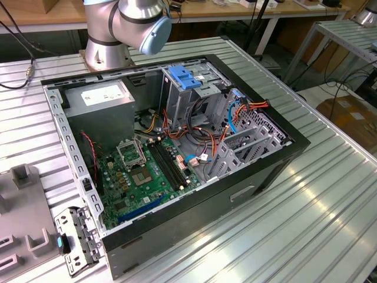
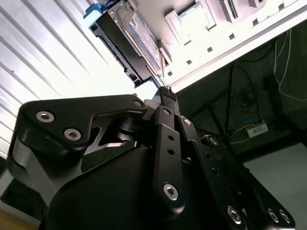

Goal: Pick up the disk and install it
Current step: 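Pick up the disk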

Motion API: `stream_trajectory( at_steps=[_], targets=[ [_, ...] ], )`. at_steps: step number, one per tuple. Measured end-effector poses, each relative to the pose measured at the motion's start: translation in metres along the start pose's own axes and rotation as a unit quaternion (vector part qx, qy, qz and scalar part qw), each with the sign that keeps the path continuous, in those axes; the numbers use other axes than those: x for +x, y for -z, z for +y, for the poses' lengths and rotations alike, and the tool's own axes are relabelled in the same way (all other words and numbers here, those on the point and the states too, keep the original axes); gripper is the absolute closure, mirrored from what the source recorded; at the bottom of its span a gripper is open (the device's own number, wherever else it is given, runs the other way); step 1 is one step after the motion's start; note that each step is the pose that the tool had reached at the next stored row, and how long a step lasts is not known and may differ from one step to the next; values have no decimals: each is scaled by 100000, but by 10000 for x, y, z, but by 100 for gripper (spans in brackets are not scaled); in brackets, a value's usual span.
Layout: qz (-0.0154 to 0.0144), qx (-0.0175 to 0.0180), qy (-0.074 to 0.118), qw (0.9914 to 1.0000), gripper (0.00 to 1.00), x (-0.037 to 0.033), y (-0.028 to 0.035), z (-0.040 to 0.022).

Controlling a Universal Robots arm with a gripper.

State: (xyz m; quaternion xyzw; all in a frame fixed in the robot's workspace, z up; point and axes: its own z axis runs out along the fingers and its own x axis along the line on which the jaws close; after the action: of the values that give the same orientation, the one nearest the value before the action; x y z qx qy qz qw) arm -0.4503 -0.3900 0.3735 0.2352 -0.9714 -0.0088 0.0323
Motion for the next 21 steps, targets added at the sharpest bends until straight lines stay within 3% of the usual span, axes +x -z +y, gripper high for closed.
stream_trajectory(
  at_steps=[4,6,9,12,16,17,20,21],
  targets=[
    [116,208,3555,99937,89,-8,1,-4],
    [201,363,6181,99808,89,-14,1,-7],
    [339,615,10517,99443,89,-27,2,-13],
    [422,756,12902,99160,89,-34,2,-17],
    [523,949,16176,98677,89,-40,2,-21],
    [544,981,16776,98576,83,-41,2,-21],
    [553,1064,17709,98412,76,-46,-3,-22],
    [387,1206,17882,98380,76,-47,-10,-21]
  ],
)
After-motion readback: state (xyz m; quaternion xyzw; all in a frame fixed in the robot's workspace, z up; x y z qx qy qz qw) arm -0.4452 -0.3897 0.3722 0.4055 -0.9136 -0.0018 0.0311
